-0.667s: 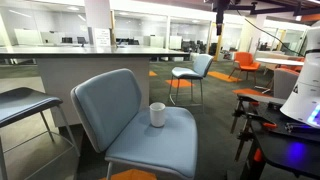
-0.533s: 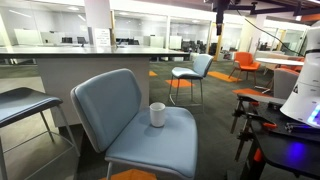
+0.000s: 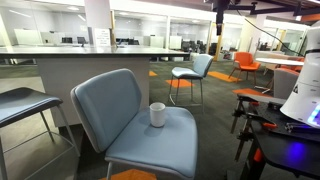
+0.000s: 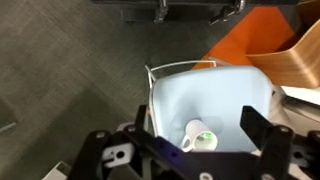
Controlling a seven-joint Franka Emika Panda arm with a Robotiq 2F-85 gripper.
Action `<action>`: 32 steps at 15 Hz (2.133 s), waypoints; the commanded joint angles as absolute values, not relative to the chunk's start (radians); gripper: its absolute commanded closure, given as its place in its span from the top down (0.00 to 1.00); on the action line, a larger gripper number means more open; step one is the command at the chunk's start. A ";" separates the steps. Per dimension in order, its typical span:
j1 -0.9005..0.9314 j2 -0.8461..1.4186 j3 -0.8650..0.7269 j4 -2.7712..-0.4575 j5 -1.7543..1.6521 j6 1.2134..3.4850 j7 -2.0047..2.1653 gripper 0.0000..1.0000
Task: Move the mug to the center of the seat
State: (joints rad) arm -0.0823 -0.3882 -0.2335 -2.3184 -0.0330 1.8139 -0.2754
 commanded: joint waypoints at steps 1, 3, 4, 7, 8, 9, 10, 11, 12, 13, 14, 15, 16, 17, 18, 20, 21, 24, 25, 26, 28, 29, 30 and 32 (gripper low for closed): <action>-0.097 -0.386 -0.221 -2.317 -0.028 1.812 -0.280 1.00; -0.095 -0.357 -0.206 -2.314 -0.028 1.843 -0.240 1.00; -0.094 -0.338 -0.195 -2.315 -0.032 1.864 -0.215 1.00; -0.087 -0.275 -0.149 -2.323 -0.036 1.947 -0.117 1.00; -0.082 -0.244 -0.134 -2.321 -0.026 1.971 -0.085 1.00; -0.078 -0.208 -0.118 -2.318 -0.007 2.004 -0.035 1.00; -0.071 -0.177 -0.106 -2.318 0.021 2.041 -0.001 1.00; -0.067 -0.143 -0.093 -2.317 0.046 2.087 0.053 1.00; -0.060 -0.106 -0.086 -2.315 0.082 2.133 0.070 1.00; -0.057 -0.068 -0.076 -2.310 0.118 2.169 0.102 1.00; -0.052 -0.025 -0.069 -2.305 0.153 2.214 0.125 1.00; -0.049 0.016 -0.063 -2.303 0.179 2.262 0.147 1.00; -0.047 0.063 -0.057 -2.296 0.200 2.304 0.168 1.00; -0.044 0.104 -0.052 -2.294 0.200 2.354 0.190 1.00; -0.039 0.151 -0.049 -2.284 0.201 2.385 0.208 1.00; -0.021 0.245 -0.048 -2.265 0.178 2.458 0.292 1.00; -0.011 0.284 -0.052 -2.254 0.166 2.478 0.330 1.00; 0.011 0.402 -0.051 -2.188 0.186 2.497 0.375 1.00; 0.017 0.438 -0.051 -2.159 0.189 2.499 0.383 1.00; 0.021 0.471 -0.051 -2.131 0.193 2.501 0.390 1.00; 0.023 0.531 -0.052 -2.078 0.194 2.500 0.390 1.00; 0.023 0.560 -0.052 -2.049 0.198 2.500 0.390 1.00; 0.019 0.585 -0.049 -2.025 0.205 2.499 0.386 1.00; 0.010 0.637 -0.040 -1.973 0.225 2.497 0.378 1.00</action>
